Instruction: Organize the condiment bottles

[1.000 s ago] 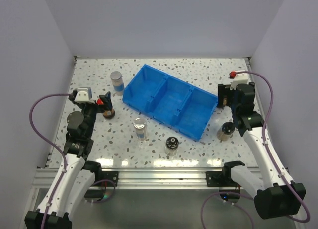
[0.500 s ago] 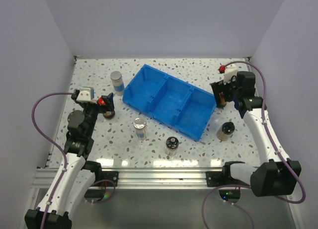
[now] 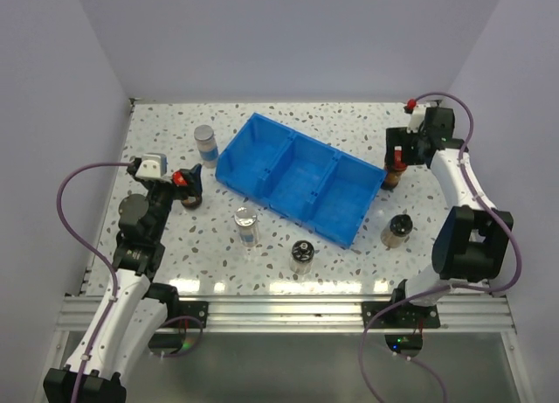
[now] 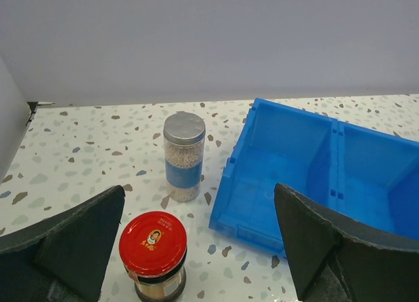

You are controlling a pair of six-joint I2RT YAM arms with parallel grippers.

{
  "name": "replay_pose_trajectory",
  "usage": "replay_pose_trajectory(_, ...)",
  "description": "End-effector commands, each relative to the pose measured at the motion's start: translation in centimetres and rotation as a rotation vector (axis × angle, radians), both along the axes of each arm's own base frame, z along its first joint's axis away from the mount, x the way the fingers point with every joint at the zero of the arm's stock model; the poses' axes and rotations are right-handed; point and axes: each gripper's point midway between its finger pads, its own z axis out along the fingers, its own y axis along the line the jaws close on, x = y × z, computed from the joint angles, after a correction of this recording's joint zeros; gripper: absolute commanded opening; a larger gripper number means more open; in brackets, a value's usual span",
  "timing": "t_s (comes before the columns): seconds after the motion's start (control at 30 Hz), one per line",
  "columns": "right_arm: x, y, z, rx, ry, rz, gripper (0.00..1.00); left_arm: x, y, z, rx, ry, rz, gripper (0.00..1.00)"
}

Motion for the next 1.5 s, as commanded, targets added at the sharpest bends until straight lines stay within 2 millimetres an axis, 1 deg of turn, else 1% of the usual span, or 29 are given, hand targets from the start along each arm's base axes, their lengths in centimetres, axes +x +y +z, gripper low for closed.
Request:
replay_pose_trajectory(0.0,1.9,0.4,1.1,0.043,-0.036,-0.012,0.99,-0.1,-0.3,1.6,-0.012,-0.057,-0.017,1.0)
replay_pose_trajectory(0.03,2.1,0.4,0.3,0.046,-0.017,-0.011,0.99,-0.1,-0.4,1.6,-0.014,-0.057,-0.017,1.0)
replay_pose_trajectory(0.1,2.2,0.4,-0.5,0.047,0.005,-0.012,0.98,-0.2,-0.7,1.7,-0.012,-0.057,-0.039,1.0)
replay_pose_trajectory(0.13,2.2,0.4,-0.7,0.046,0.009,-0.011,0.95,-0.2,-0.8,1.6,-0.011,-0.055,-0.04,1.0)
replay_pose_trajectory(0.17,2.2,0.3,-1.5,0.044,0.026,-0.013,0.93,-0.2,-0.8,1.6,-0.011,-0.055,-0.043,1.0)
replay_pose_trajectory(0.23,2.2,0.2,-2.1,0.038,0.033,-0.015,0.89,-0.2,-0.8,1.6,-0.011,-0.055,-0.045,1.0)
replay_pose_trajectory(0.3,2.2,0.2,-2.7,0.032,0.049,-0.005,0.79,-0.1,-0.9,1.7,-0.011,-0.057,-0.046,1.0)
replay_pose_trajectory(0.33,2.3,0.1,-2.6,0.028,0.043,-0.005,0.74,-0.1,-0.9,1.6,-0.011,-0.056,-0.046,1.0)
replay_pose_trajectory(0.37,2.3,0.1,-2.6,0.021,0.04,0.001,0.55,-0.2,-0.9,1.7,-0.011,-0.057,-0.049,1.0)
replay_pose_trajectory(0.43,2.5,-0.3,-1.6,-0.002,-0.002,-0.004,0.32,-0.2,-0.9,1.5,-0.01,-0.054,-0.049,1.0)
replay_pose_trajectory(0.47,2.4,-0.5,-1.6,-0.015,-0.01,-0.005,0.24,-0.2,-0.9,1.5,-0.011,-0.054,-0.048,1.0)
replay_pose_trajectory(0.5,2.5,-0.7,-0.2,-0.031,-0.053,-0.012,0.11,-0.2,-0.9,1.6,-0.011,-0.054,-0.048,1.0)
replay_pose_trajectory(0.57,2.2,-1.0,1.2,-0.053,-0.098,-0.016,0.01,-0.2,-0.9,1.6,-0.009,-0.056,-0.048,1.0)
replay_pose_trajectory(0.6,2.2,-1.1,2.1,-0.064,-0.129,-0.022,0.0,-0.2,-0.9,1.5,-0.009,-0.054,-0.048,1.0)
replay_pose_trajectory(0.63,2.1,-1.3,4.3,-0.081,-0.199,-0.027,0.0,-0.2,-0.9,1.5,-0.01,-0.054,-0.049,1.0)
replay_pose_trajectory(0.7,1.8,-1.5,5.9,-0.098,-0.25,-0.037,0.0,-0.1,-1.0,1.4,-0.01,-0.051,-0.051,1.0)
replay_pose_trajectory(0.73,1.5,-1.5,7.5,-0.105,-0.3,-0.038,0.0,-0.1,-1.0,1.4,-0.011,-0.051,-0.054,1.0)
replay_pose_trajectory(0.83,1.1,-1.4,9.5,-0.108,-0.36,-0.042,0.0,-0.1,-1.0,1.4,-0.009,-0.049,-0.054,1.0)
replay_pose_trajectory(0.87,0.8,-1.2,10.6,-0.104,-0.389,-0.039,0.0,-0.1,-1.0,1.4,-0.009,-0.05,-0.056,1.0)
replay_pose_trajectory(0.93,0.6,-0.9,11.5,-0.095,-0.417,-0.031,0.0,-0.1,-1.0,1.3,-0.008,-0.048,-0.054,1.0)
replay_pose_trajectory(1.03,0.1,0.0,13.7,-0.069,-0.46,-0.002,0.0,-0.1,-1.0,1.3,-0.007,-0.045,-0.054,1.0)
replay_pose_trajectory(1.13,-0.5,1.6,15.3,-0.034,-0.485,0.055,0.0,-0.1,-1.1,1.3,-0.005,-0.046,-0.061,1.0)
replay_pose_trajectory(1.17,-0.7,2.6,15.6,-0.019,-0.486,0.085,0.0,-0.1,-1.2,1.3,-0.005,-0.046,-0.064,1.0)
replay_pose_trajectory(1.2,-0.8,3.3,15.8,-0.008,-0.487,0.108,0.0,-0.1,-1.2,1.4,-0.005,-0.05,-0.067,1.0)
replay_pose_trajectory(1.27,-1.4,5.7,16.3,0.018,-0.482,0.188,0.0,-0.1,-1.3,1.3,-0.006,-0.047,-0.071,1.0)
replay_pose_trajectory(1.33,-2.0,7.2,16.6,0.031,-0.484,0.232,0.0,-0.1,-1.3,1.4,-0.005,-0.049,-0.071,1.0)
replay_pose_trajectory(1.37,-2.2,8.7,16.7,0.04,-0.484,0.273,0.0,-0.1,-1.3,1.4,-0.006,-0.05,-0.071,1.0)
replay_pose_trajectory(1.43,-2.6,9.8,16.9,0.052,-0.484,0.306,0.0,-0.1,-1.3,1.4,-0.003,-0.049,-0.072,1.0)
replay_pose_trajectory(1.47,-2.9,10.9,17.0,0.072,-0.484,0.338,0.0,-0.1,-1.3,1.3,-0.003,-0.047,-0.072,1.0)
